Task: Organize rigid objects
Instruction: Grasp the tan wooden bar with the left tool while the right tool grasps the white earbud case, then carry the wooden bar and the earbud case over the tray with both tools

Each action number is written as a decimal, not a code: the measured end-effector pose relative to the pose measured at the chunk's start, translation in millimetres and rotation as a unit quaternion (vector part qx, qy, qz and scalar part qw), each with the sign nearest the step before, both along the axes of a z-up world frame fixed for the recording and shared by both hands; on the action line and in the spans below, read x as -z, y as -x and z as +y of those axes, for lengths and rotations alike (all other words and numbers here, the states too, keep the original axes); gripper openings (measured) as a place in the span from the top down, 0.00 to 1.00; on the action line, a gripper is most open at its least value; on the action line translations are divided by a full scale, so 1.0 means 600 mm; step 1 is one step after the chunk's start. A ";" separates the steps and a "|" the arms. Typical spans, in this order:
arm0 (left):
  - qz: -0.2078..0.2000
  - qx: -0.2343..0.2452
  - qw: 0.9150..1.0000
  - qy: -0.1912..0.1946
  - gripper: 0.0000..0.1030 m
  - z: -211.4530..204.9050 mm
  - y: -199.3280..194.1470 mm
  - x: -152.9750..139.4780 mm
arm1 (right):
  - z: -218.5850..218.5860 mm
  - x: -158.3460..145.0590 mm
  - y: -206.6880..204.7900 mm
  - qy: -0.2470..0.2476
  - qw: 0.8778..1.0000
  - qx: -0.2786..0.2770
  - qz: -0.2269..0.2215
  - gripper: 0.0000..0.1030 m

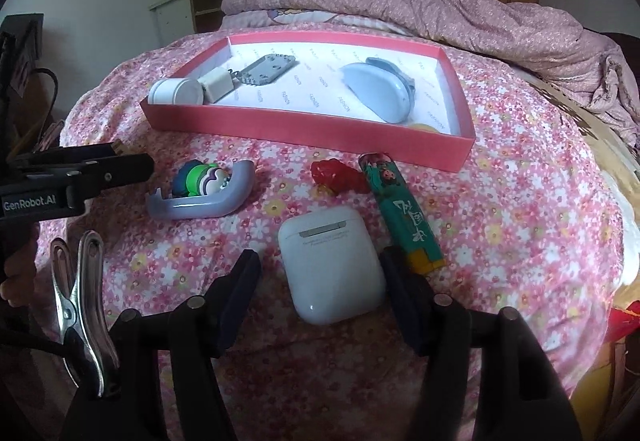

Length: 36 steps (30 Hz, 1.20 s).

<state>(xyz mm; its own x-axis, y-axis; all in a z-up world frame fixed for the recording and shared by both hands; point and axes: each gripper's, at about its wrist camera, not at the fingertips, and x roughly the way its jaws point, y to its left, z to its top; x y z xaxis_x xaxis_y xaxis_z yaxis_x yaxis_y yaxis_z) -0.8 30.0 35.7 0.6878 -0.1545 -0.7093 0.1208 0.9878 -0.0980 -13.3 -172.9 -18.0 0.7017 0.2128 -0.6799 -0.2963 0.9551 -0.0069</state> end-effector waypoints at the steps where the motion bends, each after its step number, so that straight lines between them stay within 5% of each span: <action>1: -0.002 -0.002 1.000 0.000 0.22 0.001 0.001 -0.002 | -0.004 -0.001 0.000 -0.003 1.000 0.005 -0.001 0.49; 16: -0.022 -0.022 0.999 -0.017 0.22 0.001 0.008 -0.024 | -0.011 -0.006 0.009 -0.003 1.000 0.007 0.011 0.56; 22: -0.034 -0.019 0.999 -0.015 0.22 0.002 0.003 -0.049 | -0.022 -0.012 0.014 -0.052 0.998 -0.022 0.036 0.56; 36: -0.043 0.000 0.999 -0.007 0.22 -0.012 -0.119 -0.103 | -0.043 -0.024 0.000 -0.101 0.993 -0.030 0.049 0.56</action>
<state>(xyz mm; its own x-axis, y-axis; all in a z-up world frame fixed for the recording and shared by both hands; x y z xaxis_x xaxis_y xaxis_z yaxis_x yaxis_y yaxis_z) 70.4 22.5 97.4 0.7467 -0.1449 -0.6492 0.1275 0.9891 -0.0741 -13.3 -198.8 -3.9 0.6155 0.3909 -0.6843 -0.3428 0.9147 0.2141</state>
